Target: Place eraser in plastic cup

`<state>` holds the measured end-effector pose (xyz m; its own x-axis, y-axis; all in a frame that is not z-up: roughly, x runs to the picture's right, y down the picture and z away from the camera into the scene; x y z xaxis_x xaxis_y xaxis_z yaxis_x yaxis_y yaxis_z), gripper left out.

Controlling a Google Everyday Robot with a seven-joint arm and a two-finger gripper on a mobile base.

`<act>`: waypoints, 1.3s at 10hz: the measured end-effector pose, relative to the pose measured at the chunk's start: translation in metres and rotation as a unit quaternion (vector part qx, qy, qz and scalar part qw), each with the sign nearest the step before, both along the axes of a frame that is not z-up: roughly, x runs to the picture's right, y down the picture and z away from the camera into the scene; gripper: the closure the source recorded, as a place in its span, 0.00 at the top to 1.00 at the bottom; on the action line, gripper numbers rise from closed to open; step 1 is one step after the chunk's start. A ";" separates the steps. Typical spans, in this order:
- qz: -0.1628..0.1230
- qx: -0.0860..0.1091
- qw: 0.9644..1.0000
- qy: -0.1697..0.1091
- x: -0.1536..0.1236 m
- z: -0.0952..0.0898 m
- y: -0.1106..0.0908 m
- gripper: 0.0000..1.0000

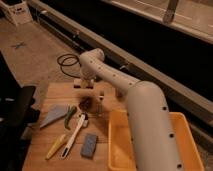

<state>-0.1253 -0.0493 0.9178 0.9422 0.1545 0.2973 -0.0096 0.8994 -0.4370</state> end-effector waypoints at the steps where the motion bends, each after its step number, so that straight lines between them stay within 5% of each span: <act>1: -0.002 0.007 1.000 0.001 0.012 -0.008 -0.006 0.00; 5: -0.001 0.018 0.999 0.033 0.093 -0.036 -0.012 0.00; 9: 0.040 -0.007 0.993 0.113 0.193 -0.068 0.020 0.00; 13: 0.048 -0.012 0.991 0.127 0.205 -0.075 0.029 0.00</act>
